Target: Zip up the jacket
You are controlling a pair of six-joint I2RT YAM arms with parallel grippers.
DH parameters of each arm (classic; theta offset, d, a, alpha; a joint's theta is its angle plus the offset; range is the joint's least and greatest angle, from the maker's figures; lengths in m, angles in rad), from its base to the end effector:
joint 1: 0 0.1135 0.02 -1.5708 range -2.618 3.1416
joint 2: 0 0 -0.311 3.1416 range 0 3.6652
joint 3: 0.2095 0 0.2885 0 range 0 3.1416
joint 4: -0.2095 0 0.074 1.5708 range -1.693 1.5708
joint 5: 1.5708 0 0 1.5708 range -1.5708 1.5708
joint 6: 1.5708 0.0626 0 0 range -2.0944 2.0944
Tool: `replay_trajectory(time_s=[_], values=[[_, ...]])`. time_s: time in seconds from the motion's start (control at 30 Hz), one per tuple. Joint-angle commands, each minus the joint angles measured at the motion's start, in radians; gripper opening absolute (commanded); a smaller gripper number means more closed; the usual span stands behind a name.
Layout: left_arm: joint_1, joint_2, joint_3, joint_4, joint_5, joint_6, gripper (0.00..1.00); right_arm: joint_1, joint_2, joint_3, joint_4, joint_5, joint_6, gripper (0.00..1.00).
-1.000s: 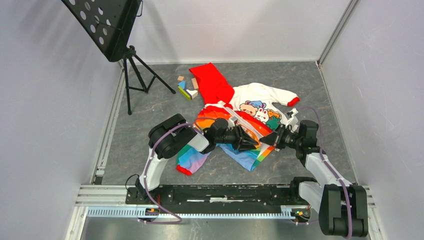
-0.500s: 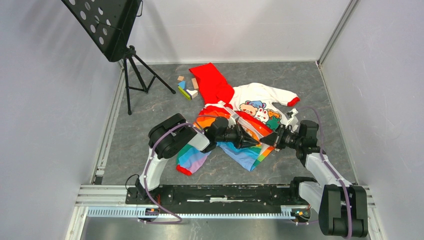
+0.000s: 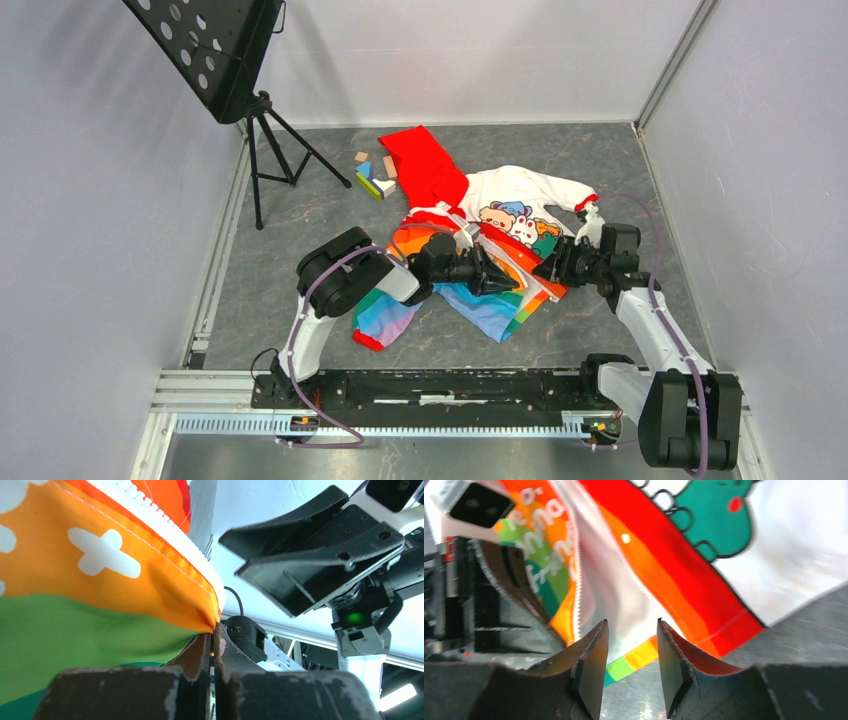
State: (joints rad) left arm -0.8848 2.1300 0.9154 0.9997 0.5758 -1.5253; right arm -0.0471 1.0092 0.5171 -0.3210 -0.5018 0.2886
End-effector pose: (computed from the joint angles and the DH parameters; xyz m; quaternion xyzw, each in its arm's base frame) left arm 0.2670 -0.3800 0.1066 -0.0661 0.7649 -0.6407 0.0086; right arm 0.2212 0.0197 0.2027 0.0598 0.9027 0.2721 0.3279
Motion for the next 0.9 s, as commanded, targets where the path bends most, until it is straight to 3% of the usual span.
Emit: replay_trajectory(time_s=[0.0,0.33,0.47,0.63,0.87], values=[[-0.002,0.012,-0.007,0.076,-0.016,0.055,0.02,-0.017,-0.043,0.039,-0.135,0.237,-0.044,0.47],[-0.002,0.007,-0.007,0.061,-0.015,0.059,0.02,-0.209,-0.037,-0.081,-0.098,0.081,-0.074,0.41],[-0.002,-0.012,-0.006,0.013,-0.017,0.093,0.02,-0.172,-0.013,-0.065,-0.136,0.12,-0.093,0.42],[-0.002,-0.016,0.002,-0.006,-0.021,0.103,0.02,-0.066,-0.031,-0.042,-0.15,0.253,-0.042,0.54],[-0.002,-0.007,0.01,-0.007,-0.008,0.101,0.02,0.003,0.018,-0.032,-0.142,0.343,-0.017,0.54]])
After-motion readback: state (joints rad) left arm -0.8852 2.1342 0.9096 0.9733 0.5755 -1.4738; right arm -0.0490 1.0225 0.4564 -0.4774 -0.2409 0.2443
